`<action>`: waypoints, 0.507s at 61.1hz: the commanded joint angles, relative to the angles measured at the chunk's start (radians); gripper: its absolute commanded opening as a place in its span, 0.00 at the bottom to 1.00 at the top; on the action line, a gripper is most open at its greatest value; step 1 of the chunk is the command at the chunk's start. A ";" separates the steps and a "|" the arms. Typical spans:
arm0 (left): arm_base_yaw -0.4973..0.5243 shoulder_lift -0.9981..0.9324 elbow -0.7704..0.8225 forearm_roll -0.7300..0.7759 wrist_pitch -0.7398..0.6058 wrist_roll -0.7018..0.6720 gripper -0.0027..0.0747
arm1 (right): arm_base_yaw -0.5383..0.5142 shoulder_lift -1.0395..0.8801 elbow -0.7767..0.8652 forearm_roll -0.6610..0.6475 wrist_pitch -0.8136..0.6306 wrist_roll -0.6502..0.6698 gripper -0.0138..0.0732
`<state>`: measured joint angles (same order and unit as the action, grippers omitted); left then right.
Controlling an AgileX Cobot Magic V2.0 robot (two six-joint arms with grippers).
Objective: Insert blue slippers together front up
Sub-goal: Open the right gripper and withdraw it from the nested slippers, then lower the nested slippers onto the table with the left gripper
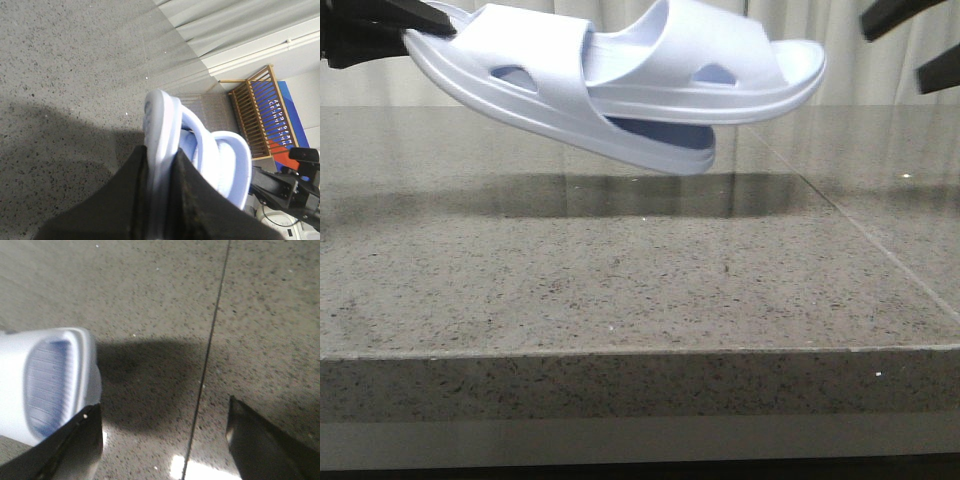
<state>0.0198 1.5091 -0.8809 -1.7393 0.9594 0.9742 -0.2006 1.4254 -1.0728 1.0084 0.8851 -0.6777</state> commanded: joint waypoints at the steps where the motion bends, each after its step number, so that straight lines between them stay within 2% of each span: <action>1: -0.007 -0.034 -0.030 -0.073 0.066 -0.007 0.01 | -0.003 -0.103 -0.028 -0.104 0.018 0.057 0.78; 17: -0.007 -0.034 -0.030 -0.073 0.066 -0.007 0.01 | 0.095 -0.335 -0.020 -0.436 0.024 0.286 0.78; 31: -0.040 -0.028 -0.030 -0.105 0.057 0.036 0.01 | 0.121 -0.506 0.112 -0.482 -0.028 0.319 0.78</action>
<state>0.0047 1.5091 -0.8809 -1.7435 0.9548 0.9883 -0.0805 0.9710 -0.9718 0.5187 0.9233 -0.3670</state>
